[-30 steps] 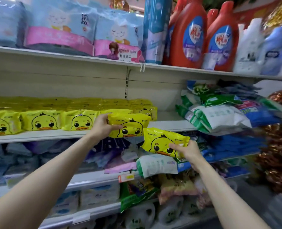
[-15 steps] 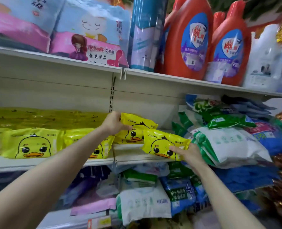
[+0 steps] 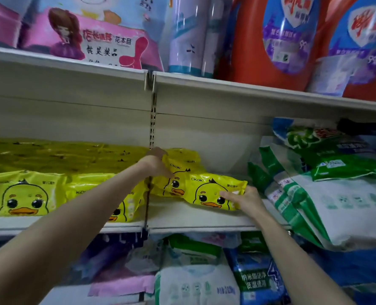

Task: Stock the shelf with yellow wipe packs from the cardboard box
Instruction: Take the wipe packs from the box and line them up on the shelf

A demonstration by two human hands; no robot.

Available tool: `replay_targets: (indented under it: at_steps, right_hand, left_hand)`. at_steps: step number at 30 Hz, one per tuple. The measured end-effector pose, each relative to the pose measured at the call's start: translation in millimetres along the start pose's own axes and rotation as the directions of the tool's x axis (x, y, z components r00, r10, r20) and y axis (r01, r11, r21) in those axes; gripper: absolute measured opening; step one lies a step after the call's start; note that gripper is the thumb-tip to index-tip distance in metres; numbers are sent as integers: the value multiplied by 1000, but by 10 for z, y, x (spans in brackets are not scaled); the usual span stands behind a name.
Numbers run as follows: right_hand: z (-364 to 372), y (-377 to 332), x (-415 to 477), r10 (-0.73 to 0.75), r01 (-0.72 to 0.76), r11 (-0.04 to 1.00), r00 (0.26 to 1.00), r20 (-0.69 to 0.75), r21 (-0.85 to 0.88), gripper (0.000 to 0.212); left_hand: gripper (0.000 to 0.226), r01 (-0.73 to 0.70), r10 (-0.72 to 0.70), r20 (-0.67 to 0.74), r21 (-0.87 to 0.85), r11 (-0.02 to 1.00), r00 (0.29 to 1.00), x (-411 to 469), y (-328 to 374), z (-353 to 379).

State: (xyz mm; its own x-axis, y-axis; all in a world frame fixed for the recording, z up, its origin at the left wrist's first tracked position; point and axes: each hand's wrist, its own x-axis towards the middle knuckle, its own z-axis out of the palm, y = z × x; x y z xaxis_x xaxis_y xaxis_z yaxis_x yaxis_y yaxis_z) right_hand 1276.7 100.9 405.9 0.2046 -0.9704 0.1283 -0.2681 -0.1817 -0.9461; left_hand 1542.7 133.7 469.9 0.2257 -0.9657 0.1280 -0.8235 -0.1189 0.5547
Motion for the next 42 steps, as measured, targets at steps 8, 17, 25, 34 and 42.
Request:
replay_targets:
  at_steps: [8, 17, 25, 34, 42]
  right_hand:
    - [144, 50, 189, -29, 29, 1000, 994, 105, 1, 17]
    - [451, 45, 182, -118, 111, 991, 989, 88, 79, 28]
    - [698, 6, 198, -151, 147, 987, 985, 84, 58, 35]
    - [762, 39, 156, -145, 150, 984, 988, 54, -98, 47]
    - [669, 48, 147, -67, 126, 959, 971, 228, -255, 106]
  left_hand:
    - [54, -71, 71, 3, 156, 985, 997, 5, -84, -156]
    - [42, -130, 128, 23, 78, 988, 991, -133, -82, -267]
    - [75, -121, 87, 156, 227, 966, 984, -204, -60, -228]
    - [94, -133, 64, 190, 375, 917, 980, -191, -91, -101]
    - [88, -157, 97, 169, 387, 909, 981, -157, -107, -56]
